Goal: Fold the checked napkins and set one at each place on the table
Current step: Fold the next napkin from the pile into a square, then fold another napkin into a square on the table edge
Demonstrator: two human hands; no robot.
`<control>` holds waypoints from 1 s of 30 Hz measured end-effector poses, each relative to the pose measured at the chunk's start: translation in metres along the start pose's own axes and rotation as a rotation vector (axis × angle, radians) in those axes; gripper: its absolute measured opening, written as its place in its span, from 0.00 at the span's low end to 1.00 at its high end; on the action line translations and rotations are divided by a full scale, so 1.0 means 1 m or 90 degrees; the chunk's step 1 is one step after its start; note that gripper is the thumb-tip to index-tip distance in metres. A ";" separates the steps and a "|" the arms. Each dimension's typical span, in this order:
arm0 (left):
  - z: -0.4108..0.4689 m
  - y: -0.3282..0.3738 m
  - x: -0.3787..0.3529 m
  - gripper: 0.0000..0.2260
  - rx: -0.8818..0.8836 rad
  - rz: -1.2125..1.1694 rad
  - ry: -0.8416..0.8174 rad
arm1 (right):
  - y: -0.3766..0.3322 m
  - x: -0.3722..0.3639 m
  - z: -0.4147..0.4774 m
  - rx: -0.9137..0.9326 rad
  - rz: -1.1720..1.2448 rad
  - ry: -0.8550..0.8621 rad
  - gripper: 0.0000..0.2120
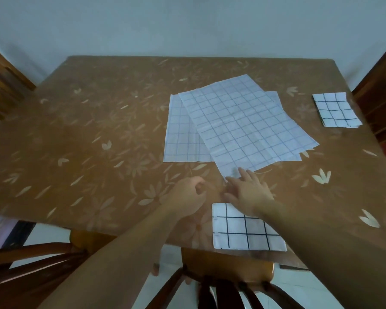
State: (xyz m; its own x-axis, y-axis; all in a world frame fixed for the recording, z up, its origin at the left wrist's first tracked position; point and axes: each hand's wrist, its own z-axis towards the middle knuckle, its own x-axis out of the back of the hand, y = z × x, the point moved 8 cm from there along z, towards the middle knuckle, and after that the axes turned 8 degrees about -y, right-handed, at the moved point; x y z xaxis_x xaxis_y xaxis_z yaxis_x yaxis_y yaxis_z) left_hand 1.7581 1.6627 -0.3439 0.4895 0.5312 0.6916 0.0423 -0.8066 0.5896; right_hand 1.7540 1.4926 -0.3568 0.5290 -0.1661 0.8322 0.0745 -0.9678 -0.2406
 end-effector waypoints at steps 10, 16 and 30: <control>0.016 -0.027 0.006 0.09 0.016 -0.079 0.006 | -0.006 -0.021 0.024 -0.004 -0.075 0.004 0.31; 0.016 -0.014 -0.001 0.11 -0.006 -0.087 -0.017 | -0.004 -0.013 0.027 -0.005 -0.059 0.062 0.27; 0.024 -0.017 -0.016 0.10 -0.020 -0.128 -0.026 | 0.001 -0.016 0.027 -0.044 -0.070 0.089 0.31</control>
State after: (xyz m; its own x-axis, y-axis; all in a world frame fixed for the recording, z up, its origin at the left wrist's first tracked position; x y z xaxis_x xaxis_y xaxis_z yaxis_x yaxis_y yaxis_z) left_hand 1.7709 1.6614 -0.3748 0.5093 0.6686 0.5418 0.1157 -0.6771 0.7267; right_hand 1.7681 1.4993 -0.3840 0.3985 -0.0780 0.9138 0.0650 -0.9915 -0.1129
